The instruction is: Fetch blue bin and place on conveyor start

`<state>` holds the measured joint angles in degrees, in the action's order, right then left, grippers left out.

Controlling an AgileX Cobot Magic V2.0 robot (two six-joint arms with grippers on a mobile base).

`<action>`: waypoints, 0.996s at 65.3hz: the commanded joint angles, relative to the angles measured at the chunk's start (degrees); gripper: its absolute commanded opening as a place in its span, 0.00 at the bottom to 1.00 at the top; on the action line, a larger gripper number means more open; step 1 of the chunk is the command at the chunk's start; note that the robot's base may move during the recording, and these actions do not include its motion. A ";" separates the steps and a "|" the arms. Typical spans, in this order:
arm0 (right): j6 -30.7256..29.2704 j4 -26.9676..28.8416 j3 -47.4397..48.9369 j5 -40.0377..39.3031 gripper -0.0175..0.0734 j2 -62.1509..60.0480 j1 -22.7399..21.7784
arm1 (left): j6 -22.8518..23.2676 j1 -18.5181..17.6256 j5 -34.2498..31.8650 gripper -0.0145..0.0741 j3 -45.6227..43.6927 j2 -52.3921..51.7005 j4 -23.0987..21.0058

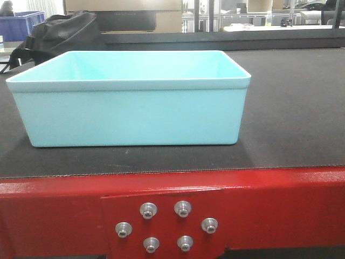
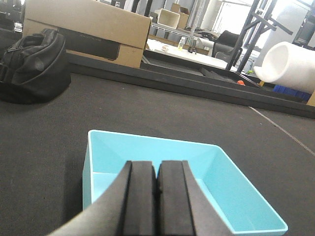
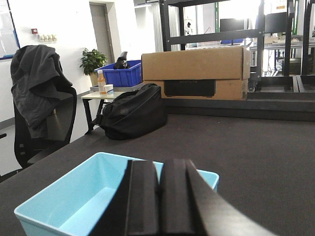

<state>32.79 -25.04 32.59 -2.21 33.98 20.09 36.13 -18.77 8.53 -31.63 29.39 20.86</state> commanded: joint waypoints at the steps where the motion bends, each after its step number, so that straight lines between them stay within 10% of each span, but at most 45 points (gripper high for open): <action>1: -0.25 -0.55 -0.09 -0.71 0.01 -0.50 -0.34 | 0.46 -0.25 -0.91 0.04 0.14 -0.21 0.28; 8: -9.58 3.07 -0.54 2.21 0.01 -1.48 -0.85 | 0.46 -0.25 -0.91 0.04 0.14 -0.21 0.28; 19: -37.07 25.04 -6.74 -3.27 0.01 -6.39 -7.17 | 0.46 -0.25 -0.91 0.04 0.14 -0.21 0.28; 43: -37.22 27.03 -22.78 -1.66 0.01 -22.59 -24.24 | 0.46 -0.25 -0.91 0.04 0.14 -0.21 0.28; 65: -34.00 27.15 -32.59 2.21 0.01 -33.98 -25.13 | 0.46 -0.25 -0.91 0.04 0.14 -0.21 0.28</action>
<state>-1.46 1.78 0.10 -0.62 0.95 -4.96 36.13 -18.77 8.69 -31.63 29.39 20.86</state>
